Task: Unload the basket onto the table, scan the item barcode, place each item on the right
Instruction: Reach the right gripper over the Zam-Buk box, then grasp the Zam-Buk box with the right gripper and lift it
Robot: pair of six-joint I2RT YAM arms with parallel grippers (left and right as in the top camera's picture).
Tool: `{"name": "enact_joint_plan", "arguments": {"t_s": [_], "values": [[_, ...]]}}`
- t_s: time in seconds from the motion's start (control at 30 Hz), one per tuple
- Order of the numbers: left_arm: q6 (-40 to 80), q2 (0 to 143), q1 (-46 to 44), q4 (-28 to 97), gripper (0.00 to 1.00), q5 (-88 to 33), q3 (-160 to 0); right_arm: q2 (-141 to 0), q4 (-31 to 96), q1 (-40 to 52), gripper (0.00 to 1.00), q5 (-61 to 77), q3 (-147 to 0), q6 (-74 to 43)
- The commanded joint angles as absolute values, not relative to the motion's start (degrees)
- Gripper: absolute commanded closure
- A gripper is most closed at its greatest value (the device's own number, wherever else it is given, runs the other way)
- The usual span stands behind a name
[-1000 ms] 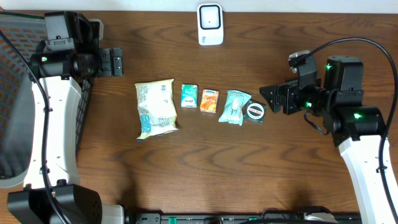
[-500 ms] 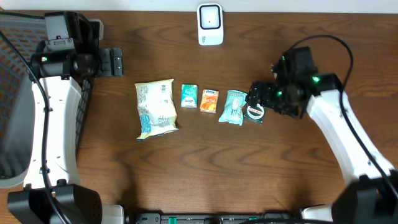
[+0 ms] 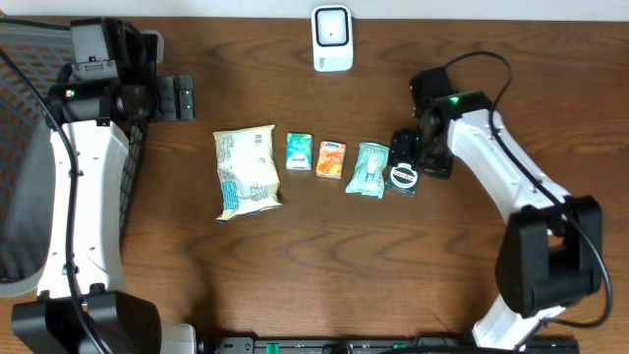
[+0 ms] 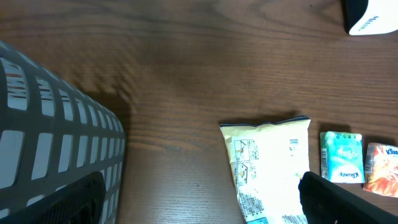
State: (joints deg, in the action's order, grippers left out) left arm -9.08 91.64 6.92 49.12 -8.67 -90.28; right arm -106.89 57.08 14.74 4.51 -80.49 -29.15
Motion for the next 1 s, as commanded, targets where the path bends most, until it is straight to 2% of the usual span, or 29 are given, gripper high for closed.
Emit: {"name": "enact_joint_plan", "arguments": {"t_s": [0.0,0.27,0.5,0.63,0.97], "values": [[-9.85,91.72,6.83,49.25,0.02,-8.36,-90.98,-108.95,55.96,16.03,0.28,2.83,-81.32,-27.42],[-9.85,91.72,6.83,49.25,0.02,-8.36,-90.98,-113.4,54.24,18.31,0.25,3.16,-81.3,-22.17],[-9.85,91.72,6.83,49.25,0.02,-8.36,-90.98,-115.9,58.33,18.85,0.33,-1.26,-81.3,-22.24],[-9.85,91.72,6.83,49.25,0.02,-8.36,-90.98,-115.9,59.59,18.28,0.34,-2.07,-81.3,-22.17],[-9.85,91.72,6.83,49.25,0.02,-8.36,-90.98,-115.9,60.71,16.25,0.2,-6.85,-81.3,-12.97]]}}
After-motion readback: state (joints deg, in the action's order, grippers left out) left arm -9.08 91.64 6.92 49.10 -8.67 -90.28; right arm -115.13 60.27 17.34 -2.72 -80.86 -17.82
